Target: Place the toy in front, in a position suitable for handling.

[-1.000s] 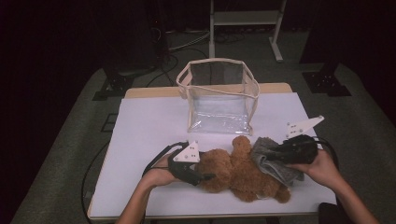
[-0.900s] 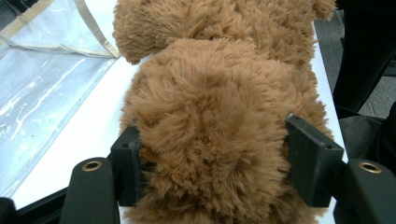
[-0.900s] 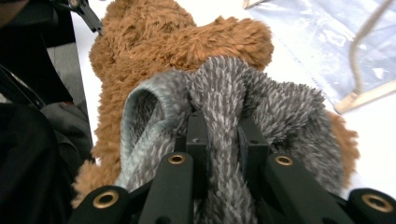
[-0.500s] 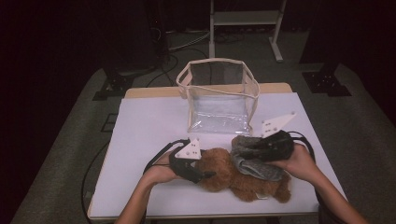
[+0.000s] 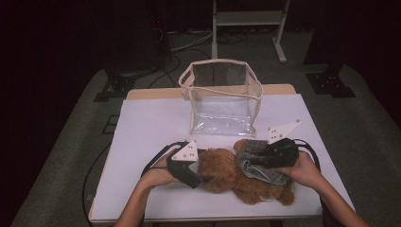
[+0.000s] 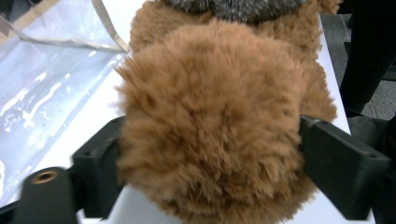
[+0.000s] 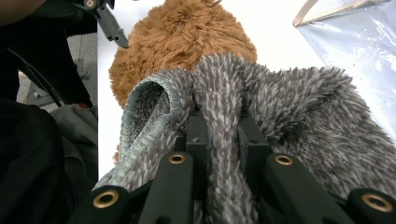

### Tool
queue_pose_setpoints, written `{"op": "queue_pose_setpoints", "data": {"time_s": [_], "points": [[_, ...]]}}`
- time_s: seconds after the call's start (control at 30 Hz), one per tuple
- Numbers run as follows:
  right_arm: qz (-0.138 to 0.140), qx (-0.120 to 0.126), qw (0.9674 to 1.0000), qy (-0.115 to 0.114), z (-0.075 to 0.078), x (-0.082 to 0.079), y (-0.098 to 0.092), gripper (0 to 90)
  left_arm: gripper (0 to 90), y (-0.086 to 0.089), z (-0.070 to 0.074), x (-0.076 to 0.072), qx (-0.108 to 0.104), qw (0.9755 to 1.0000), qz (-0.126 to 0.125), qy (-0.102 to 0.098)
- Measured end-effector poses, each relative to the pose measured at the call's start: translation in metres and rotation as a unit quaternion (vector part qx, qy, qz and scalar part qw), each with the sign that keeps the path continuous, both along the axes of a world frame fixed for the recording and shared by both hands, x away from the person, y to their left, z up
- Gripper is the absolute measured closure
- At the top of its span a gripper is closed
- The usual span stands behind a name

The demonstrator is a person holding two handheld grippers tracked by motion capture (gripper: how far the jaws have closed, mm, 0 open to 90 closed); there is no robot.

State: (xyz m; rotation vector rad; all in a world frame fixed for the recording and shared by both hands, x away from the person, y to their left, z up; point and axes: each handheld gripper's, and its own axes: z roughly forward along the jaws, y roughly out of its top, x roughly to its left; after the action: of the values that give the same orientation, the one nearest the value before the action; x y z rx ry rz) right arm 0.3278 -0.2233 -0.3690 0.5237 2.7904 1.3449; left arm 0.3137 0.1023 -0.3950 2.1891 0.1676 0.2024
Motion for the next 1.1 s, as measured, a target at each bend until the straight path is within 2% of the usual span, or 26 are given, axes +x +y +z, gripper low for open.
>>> {"op": "queue_pose_setpoints", "data": {"time_s": [0.07, 0.13, 0.23, 0.33, 0.4, 0.47, 0.53, 0.63, 0.7, 0.8, 0.87, 0.9, 1.07, 1.1], "points": [[-0.003, 0.001, 1.0000, 0.001, -0.002, 0.000, -0.001, 77.8, 10.6, 0.002, -0.004, 0.000, 0.000, 1.0000, 0.000, 0.004], [-0.003, 0.003, 1.0000, 0.004, -0.002, 0.000, -0.002, 77.9, 10.0, 0.007, -0.011, 0.002, -0.018, 0.9997, -0.002, 0.017], [-0.003, 0.007, 0.9999, 0.007, -0.004, 0.001, -0.003, 77.9, 8.6, 0.010, -0.021, 0.005, -0.028, 0.9990, -0.004, 0.035], [-0.005, 0.007, 0.9999, 0.010, -0.004, 0.001, -0.004, 77.9, 6.5, 0.010, -0.032, 0.009, -0.044, 0.9971, -0.008, 0.061], [-0.004, 0.005, 0.9999, 0.009, -0.004, 0.000, -0.003, 77.9, 6.5, 0.008, -0.036, 0.009, -0.045, 0.9964, -0.016, 0.069], [-0.003, -0.001, 1.0000, 0.008, -0.003, 0.000, -0.003, 78.0, 4.9, 0.005, -0.040, 0.009, -0.038, 0.9971, -0.017, 0.064], [-0.002, -0.005, 0.9999, 0.010, -0.002, 0.000, -0.002, 78.0, 6.8, 0.002, -0.041, 0.010, -0.042, 0.9971, -0.019, 0.062], [0.003, -0.008, 0.9997, 0.021, -0.003, 0.003, 0.002, 77.9, 23.9, -0.001, -0.037, 0.008, -0.051, 0.9973, -0.015, 0.050], [0.008, -0.008, 0.9996, 0.024, -0.003, 0.005, 0.009, 78.0, 32.4, -0.003, -0.031, 0.007, -0.058, 0.9979, -0.008, 0.027], [0.021, -0.016, 0.9994, 0.022, 0.001, 0.009, 0.025, 78.1, 38.4, -0.003, -0.021, 0.008, -0.052, 0.9985, -0.004, 0.015], [0.023, -0.006, 0.9993, 0.027, 0.003, 0.012, 0.030, 78.2, 40.4, -0.002, -0.017, 0.008, -0.056, 0.9984, 0.000, 0.012], [0.023, -0.002, 0.9993, 0.028, 0.004, 0.013, 0.031, 78.2, 40.9, -0.002, -0.014, 0.009, -0.060, 0.9980, 0.002, 0.017], [0.022, 0.031, 0.9990, 0.022, 0.010, 0.021, 0.038, 78.3, 42.3, 0.007, 0.010, 0.013, -0.051, 0.9987, 0.007, -0.001], [0.022, 0.031, 0.9990, 0.022, 0.010, 0.021, 0.038, 78.3, 42.3, 0.007, 0.010, 0.013, -0.051, 0.9987, 0.007, -0.001]]}}
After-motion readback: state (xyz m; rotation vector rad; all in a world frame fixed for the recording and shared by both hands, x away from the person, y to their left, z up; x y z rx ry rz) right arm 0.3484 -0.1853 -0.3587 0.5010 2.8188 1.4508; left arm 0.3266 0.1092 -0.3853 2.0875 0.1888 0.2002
